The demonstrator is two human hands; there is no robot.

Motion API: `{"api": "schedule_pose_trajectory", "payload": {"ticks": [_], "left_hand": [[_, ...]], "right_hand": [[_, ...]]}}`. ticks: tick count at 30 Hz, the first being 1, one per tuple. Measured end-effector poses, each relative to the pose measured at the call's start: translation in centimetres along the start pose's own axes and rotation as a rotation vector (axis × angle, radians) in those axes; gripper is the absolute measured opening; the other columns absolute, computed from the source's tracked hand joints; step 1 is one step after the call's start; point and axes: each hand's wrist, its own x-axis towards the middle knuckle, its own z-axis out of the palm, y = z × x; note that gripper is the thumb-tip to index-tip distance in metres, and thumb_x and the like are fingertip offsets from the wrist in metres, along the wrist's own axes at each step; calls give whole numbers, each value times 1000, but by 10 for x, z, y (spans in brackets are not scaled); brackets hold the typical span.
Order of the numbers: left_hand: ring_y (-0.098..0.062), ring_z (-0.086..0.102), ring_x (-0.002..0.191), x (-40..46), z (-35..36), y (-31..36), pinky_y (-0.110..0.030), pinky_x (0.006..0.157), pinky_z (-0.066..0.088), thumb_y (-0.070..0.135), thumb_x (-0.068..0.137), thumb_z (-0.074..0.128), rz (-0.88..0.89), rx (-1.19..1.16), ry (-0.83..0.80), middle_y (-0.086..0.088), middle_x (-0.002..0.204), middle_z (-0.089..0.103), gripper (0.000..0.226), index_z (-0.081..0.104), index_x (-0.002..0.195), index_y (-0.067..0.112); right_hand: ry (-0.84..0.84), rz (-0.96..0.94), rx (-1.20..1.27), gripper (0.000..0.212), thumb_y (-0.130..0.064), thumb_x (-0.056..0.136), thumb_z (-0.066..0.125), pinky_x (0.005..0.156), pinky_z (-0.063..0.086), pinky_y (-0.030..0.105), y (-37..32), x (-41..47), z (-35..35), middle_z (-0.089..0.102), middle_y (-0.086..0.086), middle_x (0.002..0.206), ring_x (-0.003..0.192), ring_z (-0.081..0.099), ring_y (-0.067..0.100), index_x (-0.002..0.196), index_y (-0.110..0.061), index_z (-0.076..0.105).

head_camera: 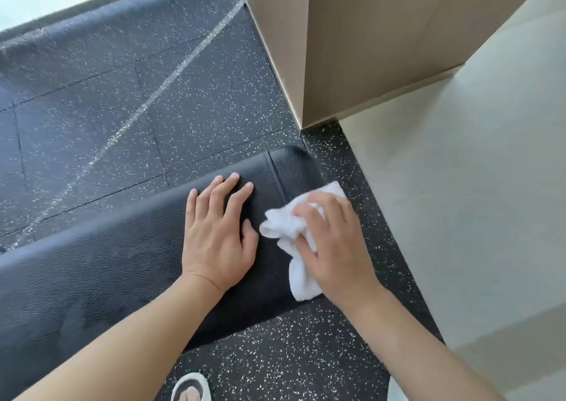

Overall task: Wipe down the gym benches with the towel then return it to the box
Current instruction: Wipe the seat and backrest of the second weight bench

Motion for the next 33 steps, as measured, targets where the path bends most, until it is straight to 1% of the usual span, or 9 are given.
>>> {"api": "schedule_pose_trajectory", "payload": {"ticks": [4, 7, 11, 16, 20, 24, 27, 29, 33], "left_hand": [[-31, 35, 151, 0, 1, -1, -58, 127, 17, 33, 89, 47, 6, 14, -15, -2, 159, 42, 60, 49, 148, 24], [-31, 34, 152, 0, 2, -3, -57, 127, 16, 34, 89, 48, 12, 7, -17, -2, 160, 41, 61, 48, 149, 25], [-31, 35, 151, 0, 2, -4, -58, 127, 17, 35, 88, 50, 17, 6, -5, -2, 159, 42, 61, 48, 149, 25], [-32, 37, 150, 1, 1, -2, -58, 127, 18, 34, 88, 50, 24, 9, 1, -4, 157, 45, 58, 50, 145, 23], [-32, 36, 150, -1, 1, -3, -58, 127, 17, 35, 88, 50, 21, 15, -3, -3, 158, 44, 61, 51, 147, 23], [-31, 35, 151, 0, 0, -4, -58, 127, 18, 34, 87, 52, 16, 11, -17, -3, 160, 43, 62, 50, 149, 24], [-30, 34, 152, 0, 0, -4, -58, 127, 17, 34, 88, 53, 16, 10, -27, -2, 160, 42, 62, 51, 149, 24], [-30, 34, 152, 0, 0, -3, -58, 126, 18, 33, 88, 52, 15, 13, -31, -2, 160, 43, 62, 51, 149, 24], [-30, 34, 152, 0, 1, -2, -58, 126, 18, 33, 88, 50, 12, 25, -47, -1, 161, 41, 62, 49, 149, 25]], "right_hand": [[-28, 44, 67, 26, -28, 98, 60, 105, 41, 38, 7, -55, 0, 50, 4, 138, 127, 46, 25, 123, -20, 59], [32, 78, 63, 28, -30, 97, 55, 104, 40, 40, 5, -1, 11, 52, 8, 135, 123, 49, 30, 121, -16, 61], [91, 163, -18, 28, -25, 96, 63, 91, 46, 44, 0, 111, 32, 55, 10, 127, 111, 51, 32, 121, -13, 61], [-131, 128, -35, 27, -29, 102, 54, 91, 49, 46, 0, 188, 50, 56, 12, 121, 107, 54, 34, 124, -14, 60], [-9, 64, 11, 23, -27, 100, 57, 87, 48, 46, 2, 145, 34, 56, 7, 117, 102, 53, 30, 119, -16, 62], [87, 101, 83, 28, -23, 97, 55, 102, 42, 41, 9, 50, 16, 50, 7, 135, 120, 48, 30, 123, -15, 59], [83, 166, 127, 32, -22, 98, 54, 108, 38, 32, 14, -3, 8, 46, 6, 139, 123, 47, 29, 129, -15, 56], [95, 160, 110, 32, -17, 97, 56, 108, 33, 26, 14, -5, 9, 47, 9, 138, 120, 48, 32, 129, -12, 56], [105, 108, 89, 28, -11, 95, 59, 100, 40, 38, 15, 53, 20, 51, 14, 131, 112, 49, 34, 123, -8, 60]]}}
